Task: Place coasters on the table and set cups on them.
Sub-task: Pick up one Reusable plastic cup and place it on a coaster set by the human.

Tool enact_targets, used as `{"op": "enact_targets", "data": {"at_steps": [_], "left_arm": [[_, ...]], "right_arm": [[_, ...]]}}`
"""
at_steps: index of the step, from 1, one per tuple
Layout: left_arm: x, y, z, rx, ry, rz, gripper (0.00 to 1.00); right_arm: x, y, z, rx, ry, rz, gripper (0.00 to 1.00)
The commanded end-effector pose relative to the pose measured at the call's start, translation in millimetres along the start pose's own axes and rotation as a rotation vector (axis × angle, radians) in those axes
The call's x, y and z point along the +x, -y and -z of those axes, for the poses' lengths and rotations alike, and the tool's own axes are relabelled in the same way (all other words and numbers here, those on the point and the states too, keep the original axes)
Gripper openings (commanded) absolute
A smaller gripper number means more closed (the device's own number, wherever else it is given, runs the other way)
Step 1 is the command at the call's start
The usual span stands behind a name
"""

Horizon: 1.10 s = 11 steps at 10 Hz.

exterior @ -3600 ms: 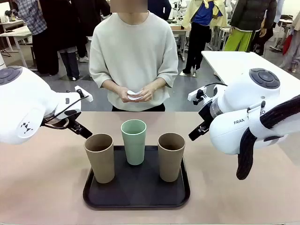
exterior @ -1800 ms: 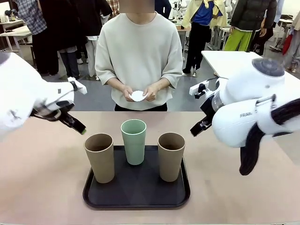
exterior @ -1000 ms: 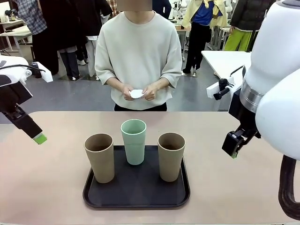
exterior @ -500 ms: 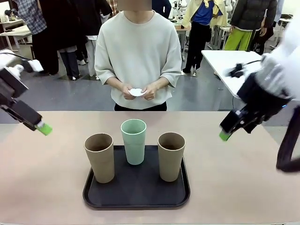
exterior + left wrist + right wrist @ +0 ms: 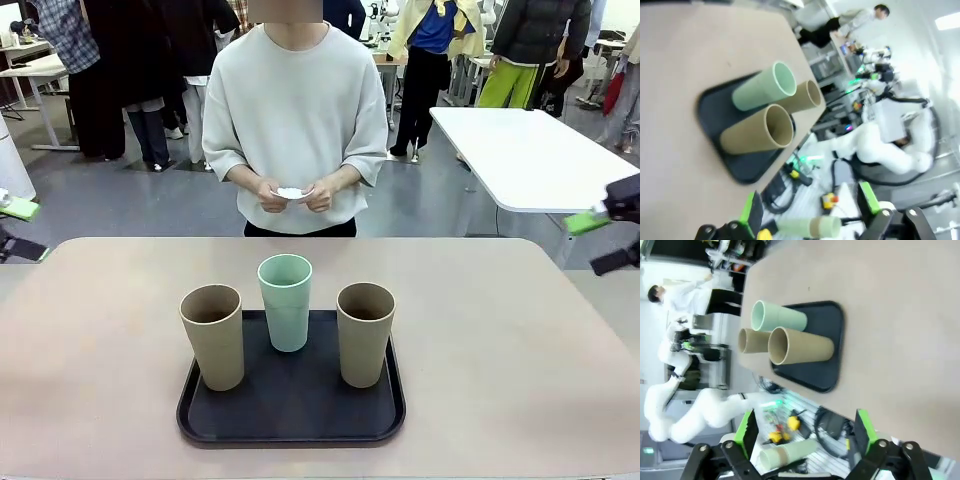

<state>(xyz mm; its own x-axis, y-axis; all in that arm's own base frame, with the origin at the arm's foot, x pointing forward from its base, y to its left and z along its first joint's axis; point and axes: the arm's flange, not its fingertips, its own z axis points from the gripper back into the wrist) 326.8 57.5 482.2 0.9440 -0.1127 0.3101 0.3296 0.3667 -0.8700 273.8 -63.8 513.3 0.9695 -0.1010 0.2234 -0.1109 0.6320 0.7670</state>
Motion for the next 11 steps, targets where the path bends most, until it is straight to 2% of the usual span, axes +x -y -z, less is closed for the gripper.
{"op": "enact_targets", "data": {"at_steps": [1,6,8,9,10,11], "left_arm": [[9.7,-11.2,-23.8,0.037,-0.054,-0.071,1.0],[-22.0,-25.8,-75.1,0.108,-0.052,-0.143,1.0],[-26.9,-29.9,-85.3,0.117,-0.029,-0.166,1.0],[-28.8,-28.4,-81.1,0.125,-0.041,-0.157,1.0],[-25.5,-27.0,-80.8,0.111,-0.019,-0.181,1.0],[-25.5,-27.0,-80.8,0.111,-0.019,-0.181,1.0]], "right_arm": [[-34.1,30.4,0.1,0.056,-0.051,0.013,1.0],[-58.4,59.4,-54.1,0.078,-0.049,0.013,1.0],[-64.9,60.5,-60.1,0.071,-0.042,0.017,1.0],[-65.1,58.9,-56.7,0.06,-0.076,-0.016,1.0],[-64.3,58.2,-56.5,0.09,-0.027,0.035,1.0],[-64.3,58.2,-56.5,0.09,-0.027,0.035,1.0]]}}
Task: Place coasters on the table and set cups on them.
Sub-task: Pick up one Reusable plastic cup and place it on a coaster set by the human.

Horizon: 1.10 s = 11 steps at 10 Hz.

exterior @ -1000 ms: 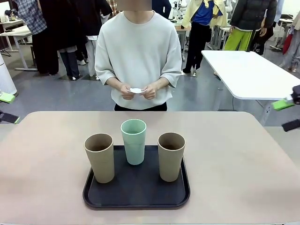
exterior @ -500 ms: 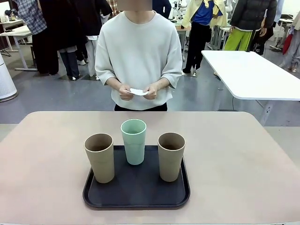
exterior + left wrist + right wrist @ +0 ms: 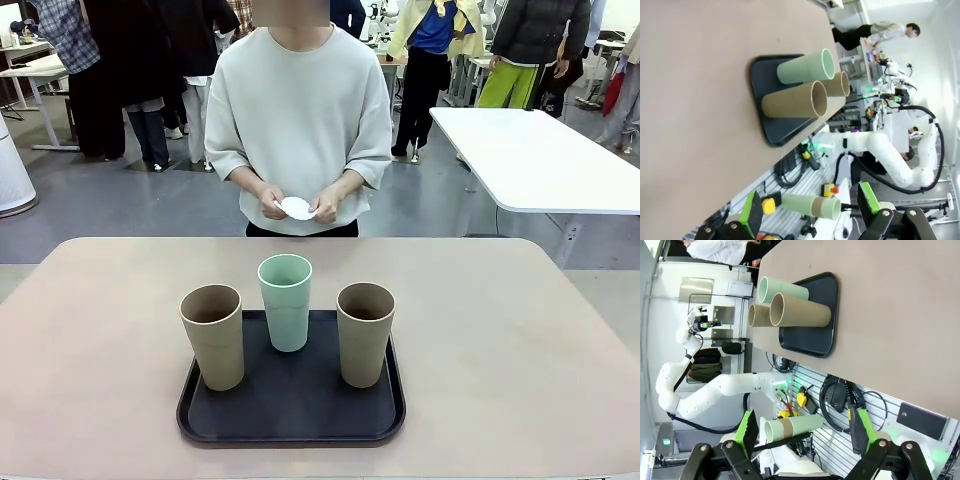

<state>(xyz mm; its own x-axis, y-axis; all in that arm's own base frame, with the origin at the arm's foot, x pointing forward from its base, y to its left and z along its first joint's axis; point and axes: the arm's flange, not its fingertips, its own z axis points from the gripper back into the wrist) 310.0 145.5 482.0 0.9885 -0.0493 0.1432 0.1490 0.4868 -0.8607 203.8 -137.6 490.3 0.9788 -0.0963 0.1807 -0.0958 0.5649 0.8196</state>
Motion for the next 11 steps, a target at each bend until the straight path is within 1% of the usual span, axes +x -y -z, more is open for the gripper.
{"op": "enact_targets", "data": {"at_steps": [1,11], "left_arm": [[0.4,0.1,0.6,-0.005,-0.002,0.003,1.0],[0.4,0.1,0.6,-0.005,-0.002,0.003,1.0]], "right_arm": [[1.4,1.8,1.4,0.01,0.003,0.003,1.0],[1.4,1.8,1.4,0.01,0.003,0.003,1.0]]}}
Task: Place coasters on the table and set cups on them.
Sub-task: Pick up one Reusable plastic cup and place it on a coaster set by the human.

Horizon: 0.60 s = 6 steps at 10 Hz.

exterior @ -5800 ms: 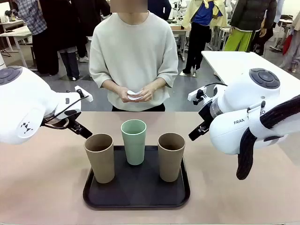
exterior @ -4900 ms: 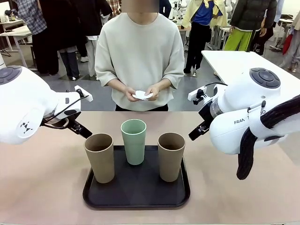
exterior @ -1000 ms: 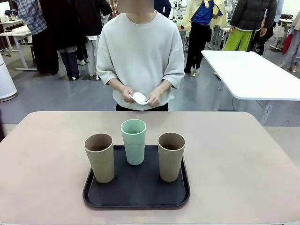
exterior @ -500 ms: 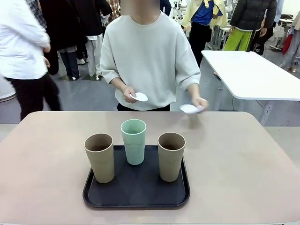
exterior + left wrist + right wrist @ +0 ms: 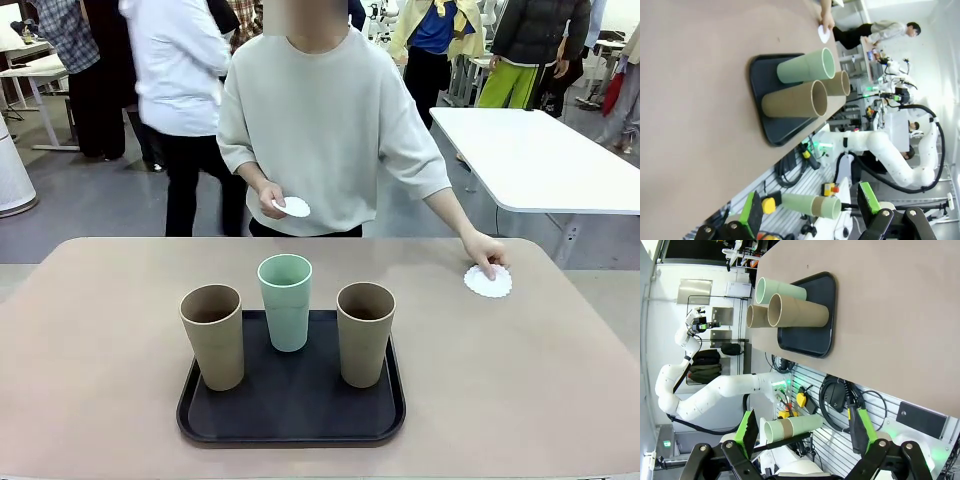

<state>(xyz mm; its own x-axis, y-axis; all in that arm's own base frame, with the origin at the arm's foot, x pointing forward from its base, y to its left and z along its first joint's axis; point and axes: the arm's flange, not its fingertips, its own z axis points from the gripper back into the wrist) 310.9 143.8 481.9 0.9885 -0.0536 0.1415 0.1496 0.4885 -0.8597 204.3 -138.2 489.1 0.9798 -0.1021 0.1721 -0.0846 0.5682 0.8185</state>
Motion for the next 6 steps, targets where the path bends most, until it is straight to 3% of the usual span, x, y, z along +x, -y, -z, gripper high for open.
{"op": "enact_targets", "data": {"at_steps": [1,6], "left_arm": [[-0.6,-0.5,-1.0,-0.007,0.002,0.002,1.0],[-0.6,-0.5,-1.0,-0.007,0.002,0.002,1.0]], "right_arm": [[1.1,0.4,1.2,0.015,0.003,-0.008,1.0],[1.1,0.4,1.2,0.015,0.003,-0.008,1.0]]}}
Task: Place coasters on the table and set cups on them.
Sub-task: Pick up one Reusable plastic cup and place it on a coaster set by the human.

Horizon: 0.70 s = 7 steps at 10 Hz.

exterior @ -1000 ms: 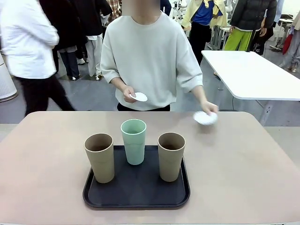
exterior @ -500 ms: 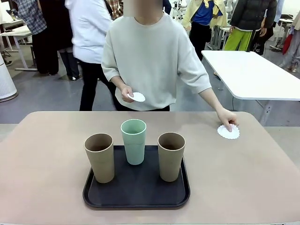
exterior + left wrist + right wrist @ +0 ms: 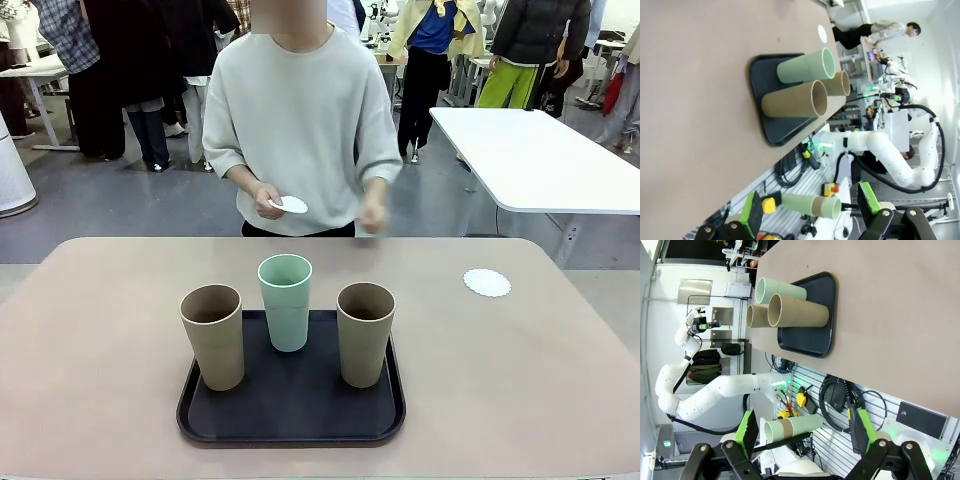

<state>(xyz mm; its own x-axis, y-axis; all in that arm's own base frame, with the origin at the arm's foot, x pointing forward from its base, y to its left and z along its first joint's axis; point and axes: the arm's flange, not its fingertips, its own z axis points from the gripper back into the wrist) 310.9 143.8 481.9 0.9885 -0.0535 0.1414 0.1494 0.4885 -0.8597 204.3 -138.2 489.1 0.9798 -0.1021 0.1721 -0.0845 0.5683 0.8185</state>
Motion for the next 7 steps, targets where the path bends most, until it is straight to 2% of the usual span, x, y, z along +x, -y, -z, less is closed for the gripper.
{"op": "enact_targets", "data": {"at_steps": [1,7], "left_arm": [[-0.6,-0.5,-1.0,-0.007,0.002,0.002,1.0],[-0.6,-0.5,-1.0,-0.007,0.002,0.002,1.0]], "right_arm": [[1.1,0.4,1.2,0.015,0.003,-0.008,1.0],[1.1,0.4,1.2,0.015,0.003,-0.008,1.0]]}}
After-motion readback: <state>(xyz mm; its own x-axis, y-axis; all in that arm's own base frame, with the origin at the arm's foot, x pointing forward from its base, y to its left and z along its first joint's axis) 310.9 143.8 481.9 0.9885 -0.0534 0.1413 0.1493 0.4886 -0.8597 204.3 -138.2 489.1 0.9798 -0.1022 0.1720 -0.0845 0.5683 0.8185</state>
